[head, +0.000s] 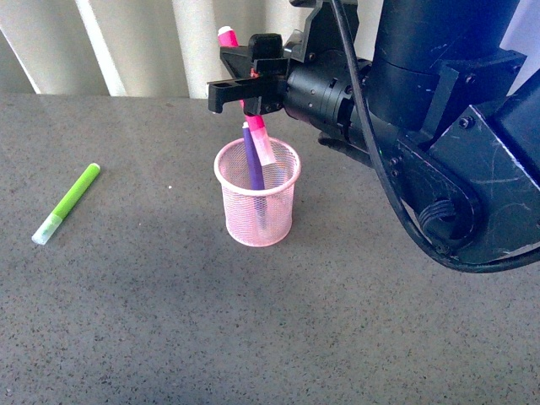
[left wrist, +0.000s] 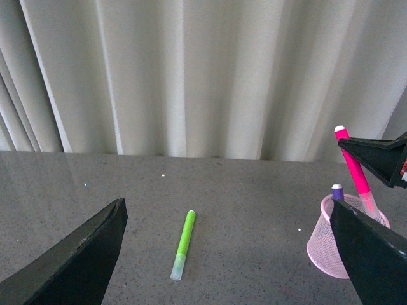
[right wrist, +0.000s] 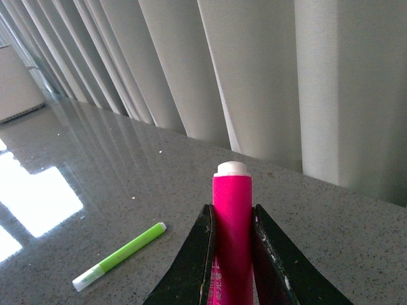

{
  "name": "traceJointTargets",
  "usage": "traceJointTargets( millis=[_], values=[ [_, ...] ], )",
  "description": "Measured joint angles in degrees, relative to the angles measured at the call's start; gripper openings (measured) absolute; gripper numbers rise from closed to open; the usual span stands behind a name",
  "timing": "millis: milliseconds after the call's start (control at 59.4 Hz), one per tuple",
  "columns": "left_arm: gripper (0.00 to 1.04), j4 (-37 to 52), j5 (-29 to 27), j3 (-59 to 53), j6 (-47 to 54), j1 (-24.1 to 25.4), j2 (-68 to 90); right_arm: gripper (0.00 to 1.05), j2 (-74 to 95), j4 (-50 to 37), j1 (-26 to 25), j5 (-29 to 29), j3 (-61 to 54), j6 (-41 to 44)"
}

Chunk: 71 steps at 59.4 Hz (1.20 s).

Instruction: Insert purple and pink pens into pink cup

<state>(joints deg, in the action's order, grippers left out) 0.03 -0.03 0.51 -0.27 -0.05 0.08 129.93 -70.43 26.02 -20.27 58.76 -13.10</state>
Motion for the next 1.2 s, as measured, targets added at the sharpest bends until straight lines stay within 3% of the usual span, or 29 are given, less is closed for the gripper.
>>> traceJointTargets(
  millis=[118,572,858,1094,1195],
  values=[
    [0.98,0.0,0.0,0.0,0.0,0.0,0.0,0.13,0.46,0.0,0.17,0.26,0.5,0.22],
    [0.98,0.0,0.0,0.0,0.0,0.0,0.0,1.0,0.52,0.0,-0.17,0.7,0.57,-0.52],
    [0.98,0.0,0.0,0.0,0.02,0.0,0.0,0.98,-12.7,-0.22,-3.96,0.0,-7.21,-3.43],
    [0.98,0.0,0.0,0.0,0.0,0.0,0.0,0.98,-34.42,1.57,-13.0,-2.23,-18.32,-5.49],
    [0.98,0.0,0.02,0.0,0.0,0.0,0.0,0.98,-47.63,7.65,-18.4,-5.01,-25.49,-6.51]
  ],
)
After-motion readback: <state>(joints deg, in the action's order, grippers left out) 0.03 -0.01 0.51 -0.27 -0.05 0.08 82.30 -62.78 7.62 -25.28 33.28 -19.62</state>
